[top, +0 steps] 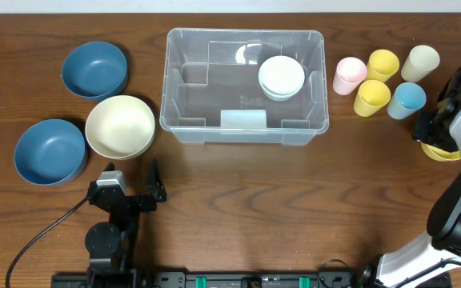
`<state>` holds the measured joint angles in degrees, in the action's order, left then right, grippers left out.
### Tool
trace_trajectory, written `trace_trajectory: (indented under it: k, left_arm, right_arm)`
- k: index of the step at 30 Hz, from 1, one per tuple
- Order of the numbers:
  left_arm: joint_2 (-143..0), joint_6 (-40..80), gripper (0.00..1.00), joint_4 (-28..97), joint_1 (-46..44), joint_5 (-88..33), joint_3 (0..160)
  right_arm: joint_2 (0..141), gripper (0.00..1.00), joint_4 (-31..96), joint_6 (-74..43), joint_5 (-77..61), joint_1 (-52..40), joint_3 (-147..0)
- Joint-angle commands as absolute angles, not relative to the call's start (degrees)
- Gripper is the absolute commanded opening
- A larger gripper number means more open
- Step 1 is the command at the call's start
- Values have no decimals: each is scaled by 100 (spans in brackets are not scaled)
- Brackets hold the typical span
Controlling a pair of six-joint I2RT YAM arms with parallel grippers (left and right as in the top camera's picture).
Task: Pack container
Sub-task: 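Grasp the rim of the yellow bowl with the right gripper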
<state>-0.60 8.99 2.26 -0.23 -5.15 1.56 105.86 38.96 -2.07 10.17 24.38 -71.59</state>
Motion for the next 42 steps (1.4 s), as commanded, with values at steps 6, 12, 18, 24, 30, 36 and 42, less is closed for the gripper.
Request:
trace_trajectory:
  k: [6,12,18,24,30,36,42]
  left_arm:
    - [-27,869,98,360,-45,-537,25]
    - [-30,869,98,360,-45,-537,23]
    - [-27,869,98,360,-45,-537,23]
    - [-30,869,98,360,-45,-537,25]
    - [-27,869,98,360,-45,-537,25]
    - [-27,869,98,360,-45,-537,25]
    - [-30,869,98,360,-45,-537,23]
  right_arm:
    - [10615,38,3734,-165,1114,2587,-6917]
    - [10626,35,3529,-318,963,2587,-6593]
    - [10628,13,3627,-716,786,2587,-6477]
    - [10628,1,3876,-1072,217,2541,-6471]
    - [10628,1,4165,-1243,-399,2196,-6471]
    - [10628,1,4222,-1330,-1116,1295,-6477]
    - [10562,1,4427,-1529,-1116,80,-6484]
